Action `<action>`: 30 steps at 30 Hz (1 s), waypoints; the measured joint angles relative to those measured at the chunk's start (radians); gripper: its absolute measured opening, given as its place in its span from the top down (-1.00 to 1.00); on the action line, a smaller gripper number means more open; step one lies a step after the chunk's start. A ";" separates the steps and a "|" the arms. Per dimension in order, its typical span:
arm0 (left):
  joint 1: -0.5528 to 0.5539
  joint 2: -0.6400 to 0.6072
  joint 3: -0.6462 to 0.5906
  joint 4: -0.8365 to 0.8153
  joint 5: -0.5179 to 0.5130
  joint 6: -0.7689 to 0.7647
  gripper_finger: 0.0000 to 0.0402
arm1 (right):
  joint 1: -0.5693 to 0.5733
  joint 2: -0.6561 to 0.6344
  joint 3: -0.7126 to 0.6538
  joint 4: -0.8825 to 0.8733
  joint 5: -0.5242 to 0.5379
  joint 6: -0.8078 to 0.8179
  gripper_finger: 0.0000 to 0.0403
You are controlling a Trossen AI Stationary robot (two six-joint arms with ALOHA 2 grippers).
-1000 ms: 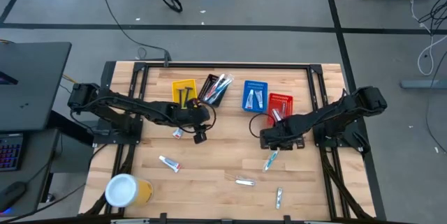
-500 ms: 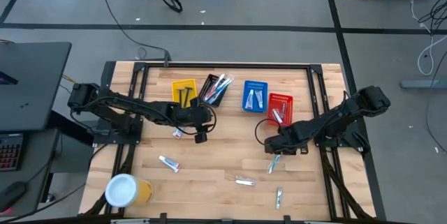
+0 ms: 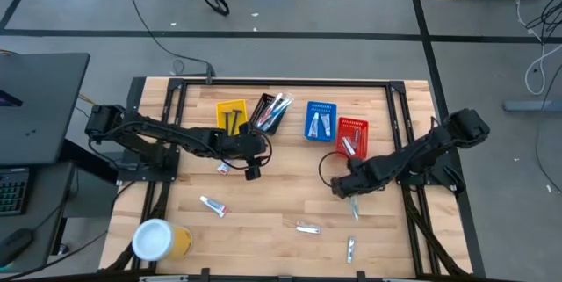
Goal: Pick & Place Travel size toiletries
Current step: Put the green toothbrush into the black bin
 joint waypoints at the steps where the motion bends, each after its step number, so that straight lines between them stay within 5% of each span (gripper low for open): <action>1: 0.000 0.000 0.000 0.000 0.000 -0.009 0.09 | 0.005 0.002 0.012 0.006 0.046 -0.013 0.76; 7: 0.000 0.000 0.000 0.001 0.003 -0.097 0.09 | 0.014 0.005 0.047 0.259 0.388 -0.207 0.76; 14: -0.001 0.000 0.000 0.007 0.037 -0.179 0.09 | -0.054 0.003 0.049 0.790 0.669 -0.867 0.76; 17: -0.001 0.000 0.000 0.058 0.077 -0.179 0.09 | -0.117 0.002 0.049 1.035 0.627 -1.131 0.76; 21: -0.002 0.000 0.000 0.183 0.130 -0.111 0.09 | -0.199 0.001 0.050 1.271 0.404 -1.303 0.76; 25: -0.003 0.000 0.000 0.347 0.130 -0.057 0.09 | -0.251 0.001 0.050 1.328 0.203 -1.344 0.76; 30: 0.003 0.000 0.000 0.451 0.054 -0.057 0.09 | -0.271 -0.003 0.051 1.332 0.167 -1.405 0.76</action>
